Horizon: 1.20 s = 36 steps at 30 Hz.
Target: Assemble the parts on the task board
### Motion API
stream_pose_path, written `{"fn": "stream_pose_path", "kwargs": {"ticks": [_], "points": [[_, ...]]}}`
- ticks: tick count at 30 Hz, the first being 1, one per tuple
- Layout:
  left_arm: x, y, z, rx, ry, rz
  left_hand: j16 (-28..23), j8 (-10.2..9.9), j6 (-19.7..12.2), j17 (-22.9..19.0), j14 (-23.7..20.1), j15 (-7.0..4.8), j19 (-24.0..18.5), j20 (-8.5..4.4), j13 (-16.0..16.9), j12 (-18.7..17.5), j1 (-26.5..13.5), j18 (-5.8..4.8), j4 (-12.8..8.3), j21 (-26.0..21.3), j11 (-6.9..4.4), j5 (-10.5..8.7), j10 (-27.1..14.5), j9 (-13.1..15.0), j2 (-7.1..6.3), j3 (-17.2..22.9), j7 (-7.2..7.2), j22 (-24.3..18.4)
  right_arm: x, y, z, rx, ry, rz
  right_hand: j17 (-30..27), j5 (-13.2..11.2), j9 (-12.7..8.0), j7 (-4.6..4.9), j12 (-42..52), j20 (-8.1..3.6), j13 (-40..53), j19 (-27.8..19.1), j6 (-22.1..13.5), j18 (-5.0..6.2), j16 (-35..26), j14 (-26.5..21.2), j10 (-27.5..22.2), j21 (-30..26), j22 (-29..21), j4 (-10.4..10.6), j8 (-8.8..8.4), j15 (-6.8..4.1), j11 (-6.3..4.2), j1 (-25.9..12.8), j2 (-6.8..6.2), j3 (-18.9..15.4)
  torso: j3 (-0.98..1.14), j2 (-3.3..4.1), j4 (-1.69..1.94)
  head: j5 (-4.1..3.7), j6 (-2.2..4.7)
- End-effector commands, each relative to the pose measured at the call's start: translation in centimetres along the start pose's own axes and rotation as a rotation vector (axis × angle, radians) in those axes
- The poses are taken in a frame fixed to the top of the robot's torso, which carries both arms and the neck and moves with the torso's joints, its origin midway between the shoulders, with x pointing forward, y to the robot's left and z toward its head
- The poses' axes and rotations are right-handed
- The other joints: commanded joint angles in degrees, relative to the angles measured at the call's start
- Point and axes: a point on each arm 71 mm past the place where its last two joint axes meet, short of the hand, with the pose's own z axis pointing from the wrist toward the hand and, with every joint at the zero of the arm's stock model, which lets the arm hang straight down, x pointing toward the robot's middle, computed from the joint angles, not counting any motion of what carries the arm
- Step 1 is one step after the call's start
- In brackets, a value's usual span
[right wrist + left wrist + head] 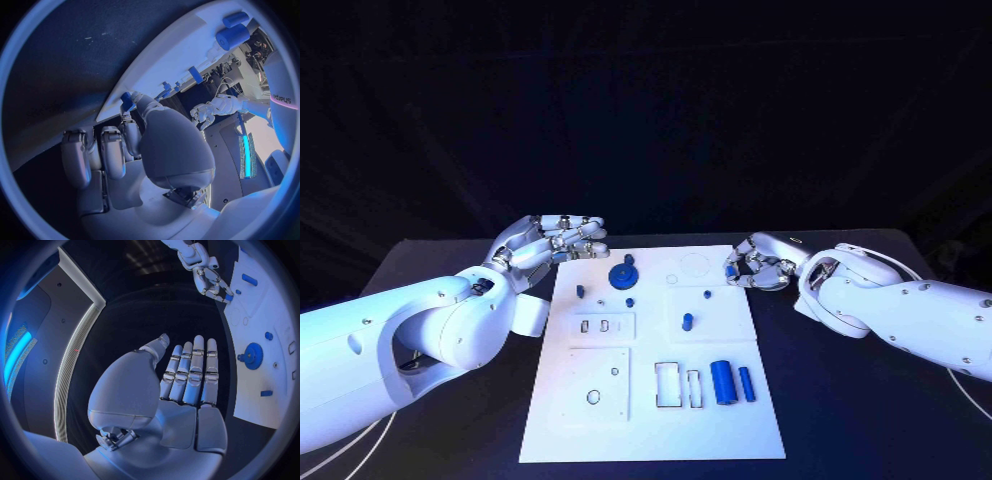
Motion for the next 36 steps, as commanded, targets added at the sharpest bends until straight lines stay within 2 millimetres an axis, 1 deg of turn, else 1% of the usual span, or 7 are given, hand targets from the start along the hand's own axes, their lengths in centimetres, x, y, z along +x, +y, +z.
{"fn": "stream_pose_path", "kwargs": {"ticks": [1, 9, 19, 25, 29, 32, 36], "points": [[0.2, -0.1, 0.0, 0.004, 0.019, -0.009, -0.31, -0.26, 0.18, 0.06, 0.00, 0.10, -0.31, 0.04, 0.08, -0.25, -0.03, 0.26, -0.20, -0.32, 0.17, 0.02, 0.07, -0.06, 0.39, -0.23, -0.01, -0.08, 0.1, -0.2, 0.0, 0.013, 0.010, -0.005, 15.10, 0.08, 0.12, -0.03, 0.39, -0.46, 4.14, 4.96, 0.72, -0.28, 0.21, 6.08, 0.11, 0.08, 13.22, 0.05, 0.44, -0.55, -0.30, 0.15, 0.70, 0.42, 0.01, 0.04, 0.00, -0.07, -0.10], [0.2, 0.0, 0.0, 0.002, 0.019, -0.009, -0.33, -0.28, 0.18, 0.07, 0.01, 0.10, -0.31, 0.04, 0.08, -0.28, 0.02, 0.26, -0.24, -0.32, 0.17, 0.02, 0.07, -0.07, 0.41, -0.21, -0.01, -0.10, -0.1, -0.2, 0.0, 0.024, -0.025, 0.010, 15.10, 0.47, 1.22, -1.62, 0.96, -1.33, 4.69, 5.11, 3.96, -0.34, 0.21, 6.08, 0.81, 0.28, 13.47, -0.43, 2.87, -1.61, -1.62, 0.53, 2.34, 1.34, 0.05, 0.04, 0.04, -0.05, -0.21], [-0.1, 0.0, 0.0, 0.001, 0.014, -0.007, -0.33, -0.28, 0.18, 0.07, 0.01, 0.10, -0.31, 0.04, 0.08, -0.28, 0.02, 0.26, -0.24, -0.32, 0.17, 0.02, 0.07, -0.07, 0.41, -0.21, -0.01, -0.10, -0.8, 1.0, -0.3, 0.035, -0.086, 0.053, 15.10, 0.20, 1.67, -1.86, 0.93, -1.83, 4.74, 5.30, 3.67, -0.44, 0.21, 6.08, 0.94, 0.57, 13.81, -1.00, 3.41, -2.01, -1.94, 1.05, 3.63, 2.42, -0.05, -0.09, -0.04, 0.19, -0.22], [-0.5, 0.1, 0.2, 0.000, 0.003, -0.002, -0.33, -0.28, 0.18, 0.07, 0.01, 0.10, -0.31, 0.04, 0.08, -0.28, 0.02, 0.26, -0.24, -0.32, 0.17, 0.02, 0.07, -0.07, 0.41, -0.21, -0.01, -0.10, -1.1, 4.3, -0.2, -0.010, -0.094, 0.085, 15.10, -0.20, 1.77, -1.72, 0.50, -1.89, 4.40, 5.39, 2.99, -0.49, 0.21, 6.08, 0.66, 0.71, 13.97, -0.97, 3.36, -1.97, -1.84, 0.80, 4.23, 2.84, -0.19, -0.40, -0.15, 0.69, -0.40], [-0.8, 0.2, 0.4, -0.002, -0.008, 0.001, -0.36, -0.31, 0.17, 0.09, 0.02, 0.11, -0.30, 0.05, 0.08, -0.31, 0.03, 0.26, -0.26, -0.33, 0.18, 0.01, 0.08, -0.07, 0.42, -0.22, 0.01, -0.11, -0.6, 7.5, 0.2, -0.050, -0.088, 0.100, 15.10, -0.48, 1.82, -1.61, 0.40, -1.88, 4.34, 5.34, 2.68, -0.47, 0.21, 6.08, 0.61, 0.63, 13.88, -0.94, 3.35, -1.92, -1.76, 0.55, 4.37, 2.94, -0.36, -0.78, -0.14, 1.38, -0.94], [-1.0, 0.4, 0.7, -0.004, -0.014, 0.001, -0.37, -0.31, 0.17, 0.09, 0.02, 0.11, -0.31, 0.05, 0.08, -0.31, 0.03, 0.26, -0.26, -0.33, 0.18, 0.01, 0.08, -0.07, 0.42, -0.22, 0.01, -0.11, 0.4, 10.3, 0.9, -0.091, -0.071, 0.114, 15.10, -0.74, 1.87, -1.52, 0.20, -1.85, 4.18, 5.40, 2.41, -0.50, 0.21, 6.08, 0.45, 0.72, 13.99, -0.89, 3.34, -1.87, -1.68, 0.24, 4.30, 2.88, -0.53, -1.11, 0.02, 2.17, -1.78], [-1.3, 0.6, 0.9, -0.006, -0.021, 0.002, -0.37, -0.31, 0.17, 0.09, 0.02, 0.11, -0.31, 0.05, 0.08, -0.31, 0.03, 0.26, -0.26, -0.33, 0.18, 0.01, 0.08, -0.07, 0.42, -0.22, 0.01, -0.11, 1.9, 13.4, 1.7, -0.142, -0.037, 0.125, 15.10, -0.85, 1.91, -1.49, 0.15, -1.83, 4.14, 5.41, 2.31, -0.51, 0.21, 6.08, 0.42, 0.74, 14.01, -0.83, 3.36, -1.83, -1.64, 0.05, 4.28, 2.84, -0.76, -1.39, 0.23, 3.06, -2.31]]}}
